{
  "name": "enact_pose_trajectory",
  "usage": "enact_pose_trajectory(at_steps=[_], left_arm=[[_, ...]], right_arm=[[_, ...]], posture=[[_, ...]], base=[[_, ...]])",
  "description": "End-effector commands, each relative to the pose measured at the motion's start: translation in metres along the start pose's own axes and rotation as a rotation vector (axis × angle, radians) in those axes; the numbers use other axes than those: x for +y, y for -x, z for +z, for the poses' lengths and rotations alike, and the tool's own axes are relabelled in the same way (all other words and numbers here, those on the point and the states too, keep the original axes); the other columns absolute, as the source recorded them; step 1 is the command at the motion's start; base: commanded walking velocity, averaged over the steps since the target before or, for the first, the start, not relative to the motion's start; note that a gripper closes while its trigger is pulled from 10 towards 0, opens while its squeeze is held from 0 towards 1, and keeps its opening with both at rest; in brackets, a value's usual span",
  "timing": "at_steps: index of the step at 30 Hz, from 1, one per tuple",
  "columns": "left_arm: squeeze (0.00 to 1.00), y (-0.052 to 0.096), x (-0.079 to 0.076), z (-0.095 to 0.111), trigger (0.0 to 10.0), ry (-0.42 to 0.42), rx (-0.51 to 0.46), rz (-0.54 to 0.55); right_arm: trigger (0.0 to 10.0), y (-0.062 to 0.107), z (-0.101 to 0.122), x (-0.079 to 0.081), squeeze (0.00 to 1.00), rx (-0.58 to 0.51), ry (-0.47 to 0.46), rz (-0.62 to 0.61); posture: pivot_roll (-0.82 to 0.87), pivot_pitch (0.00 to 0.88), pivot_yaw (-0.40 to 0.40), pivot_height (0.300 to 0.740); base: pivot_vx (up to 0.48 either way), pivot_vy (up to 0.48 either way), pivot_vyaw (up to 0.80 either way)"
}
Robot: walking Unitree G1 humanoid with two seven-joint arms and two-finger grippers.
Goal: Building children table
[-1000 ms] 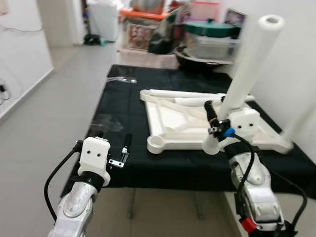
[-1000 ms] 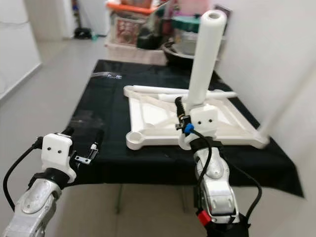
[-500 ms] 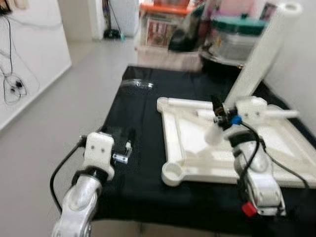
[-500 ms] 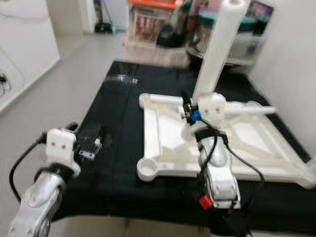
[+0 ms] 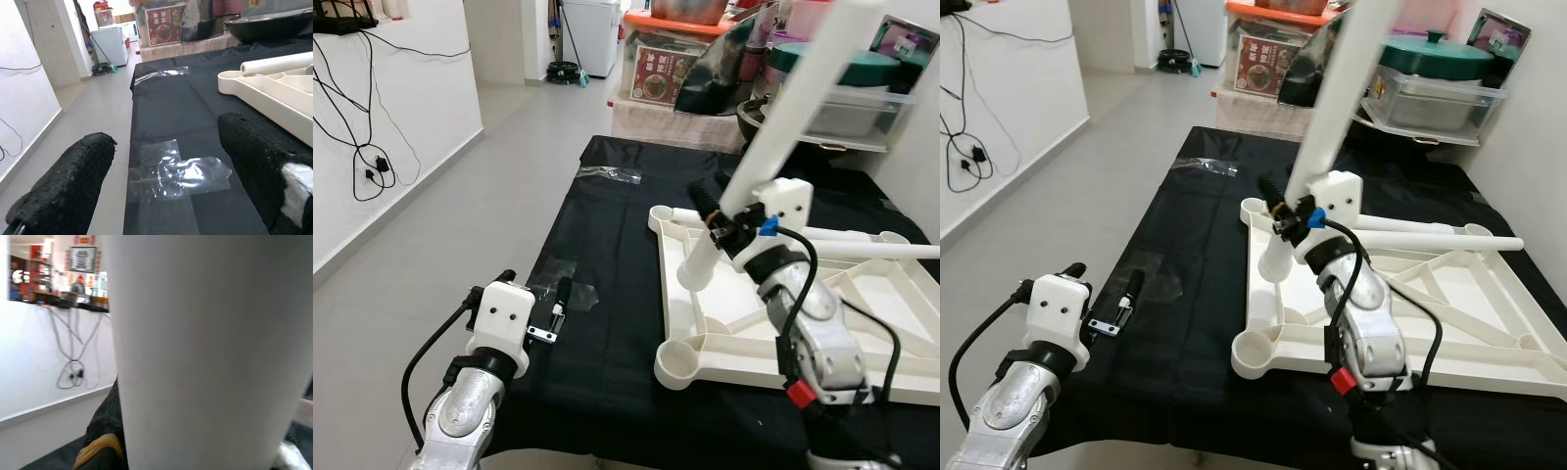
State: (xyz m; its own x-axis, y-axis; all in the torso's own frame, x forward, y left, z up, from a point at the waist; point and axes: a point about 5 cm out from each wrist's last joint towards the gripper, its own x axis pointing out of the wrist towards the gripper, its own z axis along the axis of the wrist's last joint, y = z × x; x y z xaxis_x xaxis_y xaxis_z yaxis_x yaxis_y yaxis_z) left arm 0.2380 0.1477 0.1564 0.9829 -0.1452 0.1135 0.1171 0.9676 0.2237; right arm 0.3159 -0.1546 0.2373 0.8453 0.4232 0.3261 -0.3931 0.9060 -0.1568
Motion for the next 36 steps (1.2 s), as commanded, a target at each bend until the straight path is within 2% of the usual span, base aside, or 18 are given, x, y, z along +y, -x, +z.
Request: enact_pose_trajectory(at_steps=[1,2,3,4,5,7,9,13,16,17,19,23,32,36], left_arm=[[0.00,0.002,-0.004,-0.007,10.0,-0.007,0.037,-0.016],[0.00,0.011,-0.003,-0.016,10.0,-0.017,0.069,-0.043],[0.00,0.011,-0.003,-0.016,10.0,-0.017,0.069,-0.043],[0.00,0.021,-0.001,-0.025,10.0,-0.033,0.106,-0.067],[0.00,0.021,-0.001,-0.025,10.0,-0.033,0.106,-0.067],[0.00,0.040,0.001,-0.042,10.0,-0.050,0.182,-0.099],[0.00,0.050,0.001,-0.051,10.0,-0.043,0.233,-0.111],[0.00,0.053,-0.002,-0.053,10.0,-0.028,0.246,-0.121],[0.00,0.051,-0.008,-0.051,10.0,-0.023,0.227,-0.143],[0.00,0.051,-0.008,-0.051,10.0,-0.023,0.227,-0.143],[0.00,0.046,-0.010,-0.049,10.0,-0.036,0.212,-0.157],[0.00,0.045,-0.012,-0.049,10.0,-0.039,0.202,-0.173],[0.00,0.044,-0.012,-0.048,10.0,-0.035,0.195,-0.182],[0.00,0.042,-0.012,-0.048,10.0,-0.035,0.190,-0.179]], right_arm=[[10.0,0.000,-0.002,-0.003,0.00,0.024,-0.024,0.022],[10.0,0.000,0.006,-0.009,0.00,0.037,-0.056,0.121],[10.0,0.000,0.006,-0.009,0.00,0.037,-0.056,0.121],[10.0,0.000,0.014,-0.014,0.00,0.054,-0.067,0.224],[10.0,0.000,0.014,-0.014,0.00,0.054,-0.067,0.224],[10.0,0.001,0.024,-0.022,0.00,0.085,-0.063,0.370],[10.0,0.003,0.026,-0.027,0.00,0.118,-0.046,0.456],[10.0,0.004,0.027,-0.030,0.00,0.136,-0.046,0.506],[10.0,0.007,0.027,-0.034,0.00,0.154,-0.126,0.595],[10.0,0.007,0.027,-0.034,0.00,0.154,-0.126,0.595],[10.0,0.012,0.023,-0.030,0.00,0.184,-0.170,0.680],[10.0,0.016,0.016,-0.027,0.00,0.225,-0.179,0.737],[10.0,0.020,0.011,-0.032,0.00,0.226,-0.291,0.774],[10.0,0.024,0.005,-0.025,0.00,0.241,-0.291,0.814]], posture=[[0.06,0.000,-0.120,0.740],[0.06,0.000,-0.112,0.740],[0.06,0.000,-0.112,0.740],[0.06,0.000,-0.113,0.740],[0.06,0.000,-0.113,0.740],[0.07,0.000,-0.118,0.740],[0.07,0.000,-0.124,0.740],[0.08,0.000,-0.132,0.740],[0.09,0.000,-0.135,0.740],[0.09,0.000,-0.135,0.740],[0.09,0.000,-0.131,0.740],[0.09,0.000,-0.126,0.740],[0.09,0.000,-0.127,0.740],[0.10,0.000,-0.124,0.740]], base=[[0.000,0.000,0.00],[0.000,0.000,0.00],[0.000,0.000,0.00],[0.000,0.000,0.00],[0.000,0.000,0.00],[0.000,0.000,0.00],[0.000,0.000,0.00],[0.000,0.000,0.00],[0.000,0.000,0.00],[0.000,0.000,0.00],[0.000,0.000,0.00],[0.000,0.000,0.00],[0.000,0.000,0.00],[0.000,0.000,0.00]])
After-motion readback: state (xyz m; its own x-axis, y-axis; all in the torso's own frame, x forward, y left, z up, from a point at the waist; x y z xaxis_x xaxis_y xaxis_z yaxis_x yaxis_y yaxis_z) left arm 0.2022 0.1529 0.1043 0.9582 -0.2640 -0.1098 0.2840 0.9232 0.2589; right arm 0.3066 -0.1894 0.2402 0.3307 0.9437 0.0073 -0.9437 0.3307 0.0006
